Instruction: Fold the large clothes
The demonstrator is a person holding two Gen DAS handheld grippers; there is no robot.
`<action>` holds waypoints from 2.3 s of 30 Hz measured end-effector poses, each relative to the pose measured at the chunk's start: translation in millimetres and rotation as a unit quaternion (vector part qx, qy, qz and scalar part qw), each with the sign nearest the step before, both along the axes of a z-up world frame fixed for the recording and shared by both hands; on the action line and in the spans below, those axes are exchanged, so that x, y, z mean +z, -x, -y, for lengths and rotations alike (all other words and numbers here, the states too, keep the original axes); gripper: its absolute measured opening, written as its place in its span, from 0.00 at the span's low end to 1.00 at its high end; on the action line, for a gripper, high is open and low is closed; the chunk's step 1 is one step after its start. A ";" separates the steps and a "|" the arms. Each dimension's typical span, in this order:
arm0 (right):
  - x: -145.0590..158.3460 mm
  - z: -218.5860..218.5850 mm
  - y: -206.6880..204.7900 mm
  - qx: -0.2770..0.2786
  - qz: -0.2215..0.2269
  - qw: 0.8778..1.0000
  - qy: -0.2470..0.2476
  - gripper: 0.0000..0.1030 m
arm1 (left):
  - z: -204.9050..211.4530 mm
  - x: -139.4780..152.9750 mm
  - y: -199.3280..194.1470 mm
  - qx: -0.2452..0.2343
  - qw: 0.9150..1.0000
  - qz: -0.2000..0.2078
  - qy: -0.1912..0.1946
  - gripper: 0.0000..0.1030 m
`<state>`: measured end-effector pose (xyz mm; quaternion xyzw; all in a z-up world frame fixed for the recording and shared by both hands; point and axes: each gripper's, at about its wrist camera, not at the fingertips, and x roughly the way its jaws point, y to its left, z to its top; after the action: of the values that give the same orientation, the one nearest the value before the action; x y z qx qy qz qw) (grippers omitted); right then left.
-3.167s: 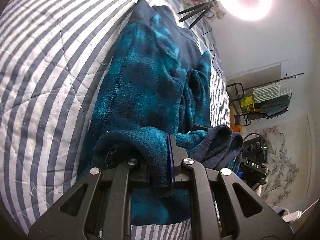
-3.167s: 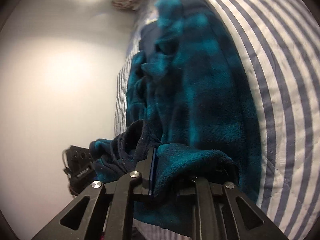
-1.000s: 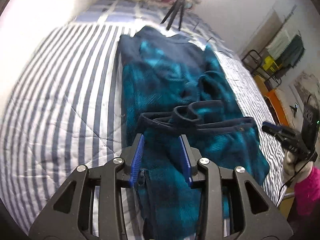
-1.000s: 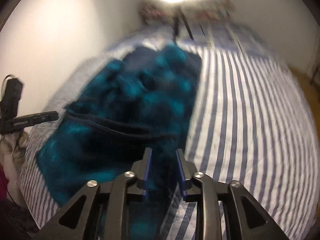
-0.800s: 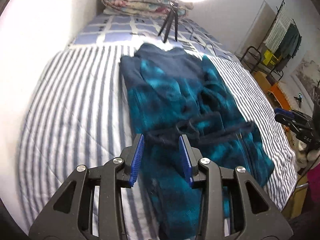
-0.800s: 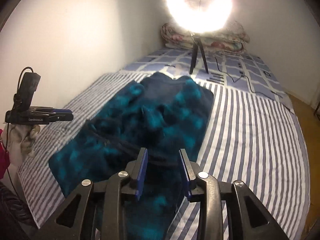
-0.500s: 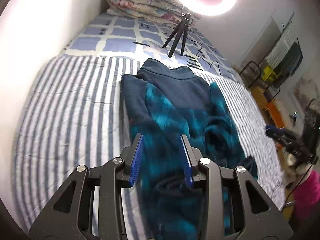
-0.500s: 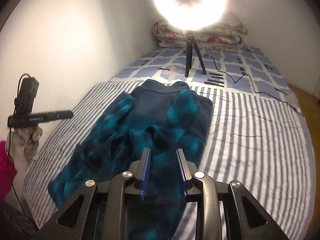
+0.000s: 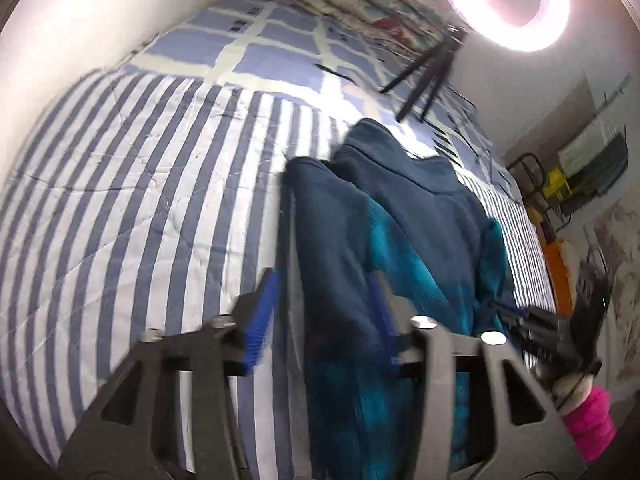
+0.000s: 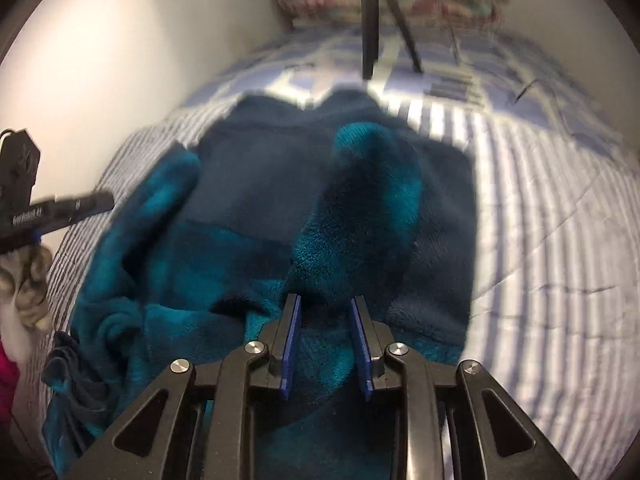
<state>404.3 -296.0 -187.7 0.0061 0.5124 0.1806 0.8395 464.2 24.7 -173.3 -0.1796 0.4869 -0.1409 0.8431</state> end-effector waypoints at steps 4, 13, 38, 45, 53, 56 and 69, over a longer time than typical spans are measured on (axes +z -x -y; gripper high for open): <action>13.5 15.5 -4.7 0.017 -0.003 0.999 -0.048 0.26 | 4.5 -15.2 -25.6 -0.008 1.000 -0.015 -0.002 0.54; 6.8 94.9 -42.7 -0.104 0.009 0.987 -0.121 0.55 | 19.0 -26.0 -57.5 -0.020 1.000 -0.006 -0.011 0.54; 66.3 46.5 -31.3 -0.031 0.117 0.992 -0.047 0.05 | 55.6 54.2 -9.2 -0.073 0.987 0.130 -0.052 0.06; 104.9 48.2 24.8 -0.008 0.149 0.988 -0.037 0.05 | 55.4 92.2 49.9 -0.094 0.981 0.163 -0.038 0.05; 123.8 51.0 106.3 0.009 0.152 0.988 -0.022 0.05 | 48.6 112.6 136.4 -0.114 0.977 0.175 -0.046 0.05; 122.0 50.2 139.0 0.017 0.143 0.989 -0.019 0.05 | 42.4 112.0 170.4 -0.125 0.974 0.178 -0.058 0.05; 86.6 53.2 257.7 0.007 0.070 0.996 0.049 0.21 | 12.6 56.2 275.2 -0.132 0.981 0.079 -0.115 0.14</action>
<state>146.6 -349.2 -101.1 -0.0513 0.4603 0.1609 0.8716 189.1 12.1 -117.1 -0.0038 0.4512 -0.2074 0.8680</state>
